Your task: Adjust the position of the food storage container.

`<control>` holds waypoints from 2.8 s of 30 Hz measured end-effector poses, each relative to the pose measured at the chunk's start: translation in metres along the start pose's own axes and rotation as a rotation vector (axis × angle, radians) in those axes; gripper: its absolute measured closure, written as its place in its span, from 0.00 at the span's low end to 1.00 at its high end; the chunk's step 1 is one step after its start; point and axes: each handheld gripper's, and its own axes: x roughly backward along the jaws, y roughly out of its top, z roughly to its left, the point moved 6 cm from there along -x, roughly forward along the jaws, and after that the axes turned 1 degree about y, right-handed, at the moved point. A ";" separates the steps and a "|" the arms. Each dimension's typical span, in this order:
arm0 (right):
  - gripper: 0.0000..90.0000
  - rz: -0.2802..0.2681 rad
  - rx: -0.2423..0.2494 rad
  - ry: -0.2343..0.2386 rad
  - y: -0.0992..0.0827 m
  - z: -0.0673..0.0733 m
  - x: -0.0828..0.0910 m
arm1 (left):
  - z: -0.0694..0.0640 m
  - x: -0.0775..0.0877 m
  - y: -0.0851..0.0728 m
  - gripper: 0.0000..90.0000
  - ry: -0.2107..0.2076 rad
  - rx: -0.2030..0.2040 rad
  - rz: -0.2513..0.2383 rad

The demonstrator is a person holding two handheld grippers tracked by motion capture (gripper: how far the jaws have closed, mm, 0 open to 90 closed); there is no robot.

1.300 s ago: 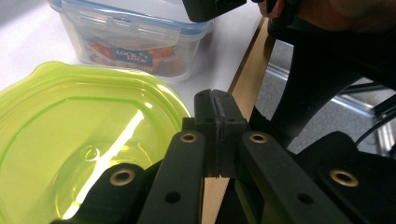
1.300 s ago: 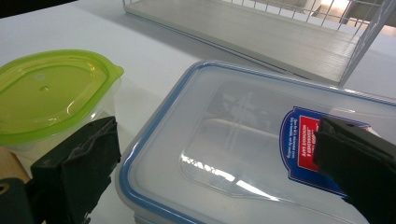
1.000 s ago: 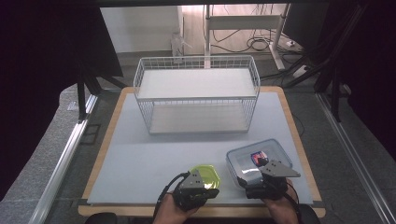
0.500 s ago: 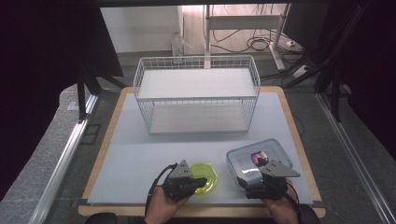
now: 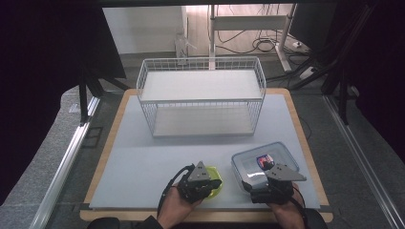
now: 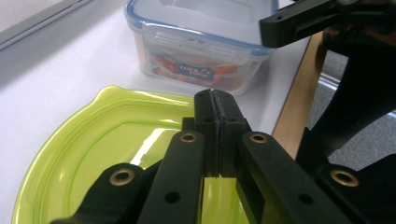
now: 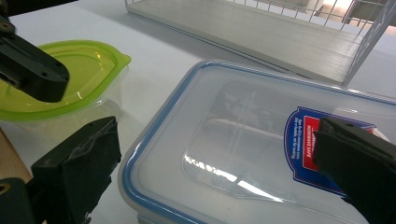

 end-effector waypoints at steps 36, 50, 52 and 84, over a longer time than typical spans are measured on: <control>0.02 0.003 0.006 0.008 0.000 0.001 0.000 | 0.003 0.000 -0.014 1.00 0.020 0.066 0.044; 0.02 0.005 0.008 0.013 -0.001 0.002 0.000 | 0.031 0.012 -0.022 1.00 0.075 0.121 0.038; 0.02 0.005 0.008 0.013 -0.001 0.002 0.000 | 0.033 0.013 -0.021 1.00 0.070 0.133 0.041; 0.02 -0.011 0.011 0.015 0.002 0.004 0.000 | 0.066 -0.006 0.010 1.00 0.204 0.071 0.162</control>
